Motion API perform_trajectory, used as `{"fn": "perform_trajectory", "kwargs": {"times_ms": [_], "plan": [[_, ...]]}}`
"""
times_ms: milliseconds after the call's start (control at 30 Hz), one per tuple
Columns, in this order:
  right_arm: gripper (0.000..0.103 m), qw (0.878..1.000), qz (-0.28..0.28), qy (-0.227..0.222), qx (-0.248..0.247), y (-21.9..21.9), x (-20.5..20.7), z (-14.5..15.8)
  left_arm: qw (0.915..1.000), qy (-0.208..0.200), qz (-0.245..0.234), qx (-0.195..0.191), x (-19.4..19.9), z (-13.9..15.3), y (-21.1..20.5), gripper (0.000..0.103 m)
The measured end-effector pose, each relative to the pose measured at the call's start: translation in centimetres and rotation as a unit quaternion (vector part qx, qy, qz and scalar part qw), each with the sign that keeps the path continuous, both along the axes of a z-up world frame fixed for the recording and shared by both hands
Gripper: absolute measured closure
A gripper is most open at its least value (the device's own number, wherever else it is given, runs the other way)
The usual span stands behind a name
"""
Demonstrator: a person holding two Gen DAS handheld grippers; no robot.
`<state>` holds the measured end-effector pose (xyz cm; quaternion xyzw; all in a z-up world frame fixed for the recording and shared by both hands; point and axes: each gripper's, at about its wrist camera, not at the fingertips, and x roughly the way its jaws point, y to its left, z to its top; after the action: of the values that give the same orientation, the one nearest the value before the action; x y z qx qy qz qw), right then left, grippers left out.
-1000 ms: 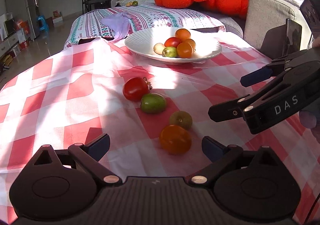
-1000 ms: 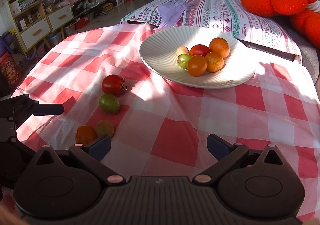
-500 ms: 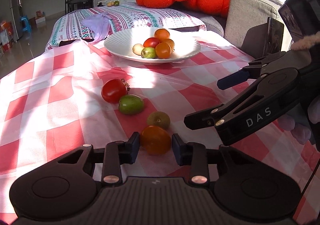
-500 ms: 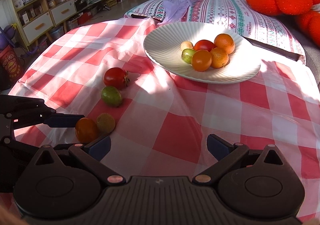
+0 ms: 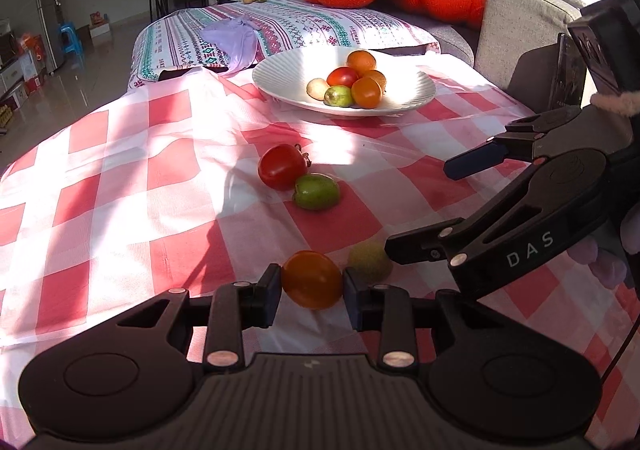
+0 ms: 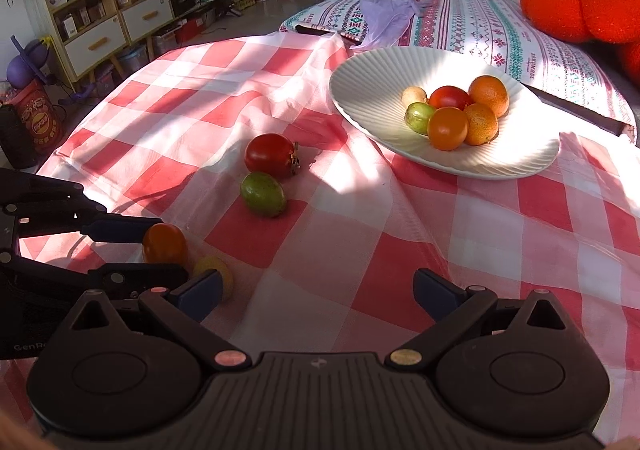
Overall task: Organize fruits
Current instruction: 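Grasp a small yellowish fruit with the right tool while the left tool grasps an orange tomato, then carry both fruits over the white plate and lower them among the fruit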
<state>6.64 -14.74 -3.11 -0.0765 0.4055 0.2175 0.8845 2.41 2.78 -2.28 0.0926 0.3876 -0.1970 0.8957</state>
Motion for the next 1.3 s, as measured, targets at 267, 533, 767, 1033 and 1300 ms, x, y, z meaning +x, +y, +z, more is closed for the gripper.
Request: {"fn": "perform_trajectory", "kwargs": {"times_ms": [267, 533, 767, 1033, 1300], "plan": [[0.017, 0.999, 0.055, -0.002, -0.002, 2.4, -0.9, -0.1, 0.9996, 0.002, 0.029, 0.001, 0.3, 0.5, 2.1, 0.056], [0.041, 0.995, 0.095, -0.01, -0.026, 4.6, -1.5, -0.5, 0.9994, 0.007, 0.033, -0.003, 0.2, 0.5, 2.7, 0.056], [0.058, 0.994, 0.103, -0.018, -0.031, 5.1, -1.8, -0.4, 0.9994, 0.008, 0.033, -0.004, 0.1, 0.5, 2.8, 0.056], [0.079, 0.993, 0.116, -0.014, -0.031, 5.3, -2.2, -0.3, 0.9994, 0.009, 0.033, -0.004, 0.2, 0.4, 2.8, 0.056], [0.081, 0.994, 0.109, -0.011, -0.028, 5.0, -2.1, -0.1, 0.9995, 0.007, 0.032, -0.004, 0.1, 0.4, 2.7, 0.056]]}}
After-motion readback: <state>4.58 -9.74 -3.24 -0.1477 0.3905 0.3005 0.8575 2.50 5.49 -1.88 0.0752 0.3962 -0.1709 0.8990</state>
